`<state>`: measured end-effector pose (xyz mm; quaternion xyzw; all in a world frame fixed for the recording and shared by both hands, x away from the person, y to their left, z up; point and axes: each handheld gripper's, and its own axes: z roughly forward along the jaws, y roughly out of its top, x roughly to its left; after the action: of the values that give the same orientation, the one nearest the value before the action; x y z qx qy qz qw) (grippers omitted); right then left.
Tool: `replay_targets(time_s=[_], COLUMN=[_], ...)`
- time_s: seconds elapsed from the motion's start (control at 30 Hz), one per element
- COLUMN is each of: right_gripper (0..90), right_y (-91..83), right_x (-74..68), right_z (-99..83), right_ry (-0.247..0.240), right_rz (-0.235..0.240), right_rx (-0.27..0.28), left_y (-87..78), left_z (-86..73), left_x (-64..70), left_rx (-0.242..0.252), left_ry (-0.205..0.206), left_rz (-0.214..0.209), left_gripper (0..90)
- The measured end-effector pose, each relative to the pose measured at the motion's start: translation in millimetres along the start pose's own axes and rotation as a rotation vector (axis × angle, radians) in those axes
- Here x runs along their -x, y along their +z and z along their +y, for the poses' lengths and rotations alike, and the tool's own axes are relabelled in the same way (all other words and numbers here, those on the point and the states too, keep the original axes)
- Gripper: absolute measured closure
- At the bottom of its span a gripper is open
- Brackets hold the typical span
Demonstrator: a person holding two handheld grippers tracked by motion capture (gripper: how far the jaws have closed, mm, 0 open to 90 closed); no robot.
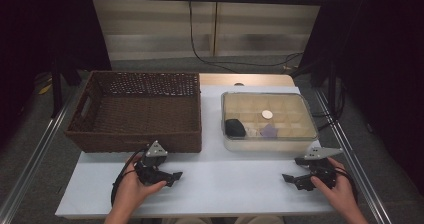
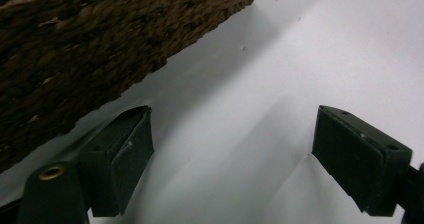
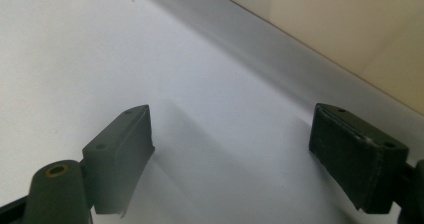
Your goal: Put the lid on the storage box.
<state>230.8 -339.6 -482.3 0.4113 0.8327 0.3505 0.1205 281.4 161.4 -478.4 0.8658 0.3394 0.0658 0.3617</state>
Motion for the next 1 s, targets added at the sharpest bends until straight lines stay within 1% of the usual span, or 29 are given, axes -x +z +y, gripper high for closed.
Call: replay_targets(time_s=[0.07,0.23,0.3,0.37,0.43,0.5,0.53,0.6,0.63,0.67,0.73,1.0], right_gripper=[16.5,16.4,16.3,16.3,16.1,16.1,15.9,15.8,15.8,15.8,15.8,15.7], right_y=[0.1,0.5,0.8,0.8,1.0,1.3,1.3,1.6,1.5,1.5,1.5,1.7], right_x=[-0.7,-2.4,-2.4,-3.1,-3.9,-4.6,-5.5,-6.0,-6.0,-6.1,-6.3,-7.2], right_z=[-1.0,-3.9,-4.8,-5.0,-5.0,-5.0,-5.2,-5.4,-5.6,-5.7,-5.8,-6.6], right_ry=[-0.001,-0.016,-0.025,-0.023,-0.026,-0.037,-0.039,-0.045,-0.045,-0.045,-0.046,-0.047], right_rz=[-0.003,-0.014,-0.018,-0.018,-0.024,-0.032,-0.037,-0.04,-0.04,-0.041,-0.042,-0.044], right_rx=[0.005,0.021,0.031,0.029,0.027,0.024,0.023,0.024,0.025,0.025,0.026,0.031], left_y=[-0.5,-1.6,-1.8,-2.3,-1.9,-2.2,-2.0,-1.8,-2.0,-1.9,-1.5,-1.4], left_z=[-1.1,-4.4,-6.5,-8.0,-9.3,-10.5,-11.5,-13.0,-13.5,-13.8,-13.8,-14.3], left_x=[-1.2,-2.9,-3.6,-4.3,-3.6,-3.6,-3.0,-3.6,-3.5,-3.3,-2.3,-1.3], left_rx=[0.005,0.016,0.023,0.03,0.034,0.037,0.04,0.052,0.051,0.054,0.051,0.052], left_ry=[0.005,0.034,0.057,0.078,0.089,0.109,0.108,0.126,0.132,0.132,0.14,0.143], left_rz=[0.0,0.001,-0.006,-0.001,-0.002,0.003,-0.001,-0.003,0.003,0.001,0.01,0.016], left_gripper=[16.1,15.9,15.8,16.2,16.2,16.2,16.0,15.7,15.3,15.2,15.1,14.7])
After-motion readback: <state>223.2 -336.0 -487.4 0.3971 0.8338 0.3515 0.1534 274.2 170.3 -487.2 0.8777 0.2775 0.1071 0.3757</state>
